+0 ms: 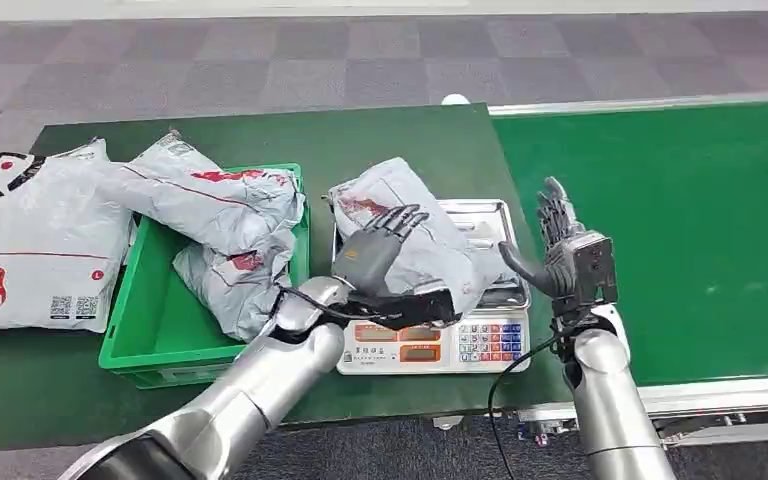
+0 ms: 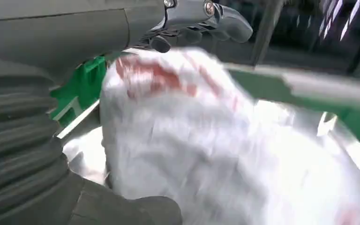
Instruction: Moved the parcel from conveyor to table for the left to box.
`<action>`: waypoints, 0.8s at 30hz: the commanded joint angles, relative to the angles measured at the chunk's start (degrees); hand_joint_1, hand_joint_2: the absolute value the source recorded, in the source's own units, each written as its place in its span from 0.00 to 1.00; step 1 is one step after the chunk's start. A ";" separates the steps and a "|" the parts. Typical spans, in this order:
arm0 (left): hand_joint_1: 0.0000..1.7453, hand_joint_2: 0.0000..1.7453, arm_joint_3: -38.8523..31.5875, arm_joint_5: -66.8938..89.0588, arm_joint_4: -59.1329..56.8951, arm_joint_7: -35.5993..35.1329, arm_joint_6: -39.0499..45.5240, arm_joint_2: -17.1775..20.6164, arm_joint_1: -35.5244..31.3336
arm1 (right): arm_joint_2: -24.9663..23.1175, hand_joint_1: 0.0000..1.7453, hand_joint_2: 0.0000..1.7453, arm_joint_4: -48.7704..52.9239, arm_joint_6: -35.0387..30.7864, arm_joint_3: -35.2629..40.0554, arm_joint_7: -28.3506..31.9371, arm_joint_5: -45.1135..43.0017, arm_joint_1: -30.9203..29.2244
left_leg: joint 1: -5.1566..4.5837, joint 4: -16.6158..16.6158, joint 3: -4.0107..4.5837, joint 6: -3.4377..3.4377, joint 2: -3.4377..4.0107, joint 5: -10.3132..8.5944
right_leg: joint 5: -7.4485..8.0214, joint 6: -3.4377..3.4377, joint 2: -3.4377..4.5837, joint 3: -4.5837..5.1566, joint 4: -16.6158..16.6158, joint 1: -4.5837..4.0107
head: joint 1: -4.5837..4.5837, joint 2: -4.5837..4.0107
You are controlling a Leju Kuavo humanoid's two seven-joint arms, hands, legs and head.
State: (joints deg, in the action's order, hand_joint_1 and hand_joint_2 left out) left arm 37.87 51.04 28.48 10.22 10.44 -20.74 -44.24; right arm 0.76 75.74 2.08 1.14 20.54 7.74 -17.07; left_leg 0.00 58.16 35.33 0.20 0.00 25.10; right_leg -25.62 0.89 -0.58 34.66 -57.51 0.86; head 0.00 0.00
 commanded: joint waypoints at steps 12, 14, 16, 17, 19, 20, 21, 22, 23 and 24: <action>0.00 1.00 38.37 -14.64 -5.43 -10.86 -23.86 0.74 -6.95 | -5.11 0.00 1.00 -4.64 -0.49 10.59 1.67 -0.22 -6.63 | 0.05 -0.04 -0.16 0.04 0.10 0.02 | 0.00 -0.04 0.12 -0.11 0.05 -0.05 | 0.00 -0.02; 0.00 1.00 38.37 -14.64 -5.43 -10.86 -23.86 0.74 -6.95 | -5.11 0.00 1.00 -4.64 -0.49 10.59 1.67 -0.22 -6.63 | 0.05 -0.05 -0.22 0.04 0.15 0.04 | 0.02 -0.05 0.20 -0.17 0.08 -0.04 | 0.02 0.00; 0.00 1.00 39.51 -15.02 -5.44 -10.92 -24.70 0.74 -7.30 | -4.99 0.00 1.00 -3.72 -1.00 10.61 2.32 0.17 -6.15 | 0.00 -0.08 -0.20 0.04 0.04 0.01 | 0.01 -0.03 0.08 -0.20 0.06 0.00 | 0.00 0.00; 0.05 1.00 39.50 -15.31 -5.27 -10.59 -24.22 0.74 -7.31 | -4.95 0.00 1.00 -3.16 -0.96 10.51 2.44 0.01 -5.87 | 0.02 -0.13 -0.29 0.05 0.08 0.01 | 0.03 -0.05 0.13 -0.29 0.14 -0.02 | 0.00 0.00; 1.00 1.00 39.63 -16.78 -5.51 -10.63 -24.13 0.74 -7.68 | -5.02 0.00 1.00 -2.11 -0.91 10.49 2.52 -0.13 -5.35 | 0.04 -0.15 -0.29 0.05 -0.03 -0.01 | 0.03 -0.06 0.03 -0.32 0.16 -0.04 | 0.00 -0.02; 1.00 1.00 39.69 -16.87 -5.91 -10.45 -23.52 0.74 -7.87 | -5.11 0.00 1.00 -1.89 -0.89 10.62 2.52 -0.12 -5.34 | 0.02 -0.10 -0.24 0.04 -0.08 -0.01 | 0.01 -0.05 -0.02 -0.28 0.12 -0.01 | 0.00 0.00; 1.00 1.00 39.57 -17.02 -6.07 -10.47 -23.30 0.74 -8.23 | -5.19 0.00 1.00 -1.87 -0.86 10.71 2.52 -0.09 -5.47 | 0.04 -0.16 -0.33 0.05 -0.04 -0.01 | 0.03 -0.07 0.03 -0.36 0.19 -0.04 | 0.00 -0.02; 1.00 1.00 39.40 -17.21 -6.37 -10.33 -22.59 0.74 -8.27 | -5.25 0.00 1.00 -1.99 -0.86 10.75 2.52 -0.08 -5.57 | 0.01 -0.08 -0.21 0.02 -0.09 -0.02 | 0.01 -0.05 -0.04 -0.25 0.09 -0.01 | 0.00 -0.02; 1.00 1.00 39.36 -17.25 -6.49 -10.27 -22.66 0.74 -8.45 | -5.33 0.00 1.00 -1.99 -0.87 10.77 2.51 -0.09 -5.65 | 0.01 -0.07 -0.21 0.01 -0.10 -0.01 | 0.00 -0.04 -0.06 -0.26 0.07 -0.01 | 0.00 0.00; 1.00 1.00 39.36 -17.25 -6.49 -10.27 -22.66 0.74 -8.45 | -5.33 0.00 1.00 -1.99 -0.87 10.77 2.51 -0.09 -5.65 | 0.04 -0.14 -0.34 0.02 -0.01 0.00 | 0.03 -0.06 0.04 -0.38 0.16 -0.04 | 0.00 0.00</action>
State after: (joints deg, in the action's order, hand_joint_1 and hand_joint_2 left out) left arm 70.88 34.60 25.35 -0.57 -12.20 -21.16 -51.98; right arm -4.48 75.36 1.33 9.14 23.15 7.78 -20.92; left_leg 0.01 58.17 35.24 0.19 -0.27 25.06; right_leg -25.64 0.89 -0.83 34.45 -57.51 0.85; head 0.00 0.00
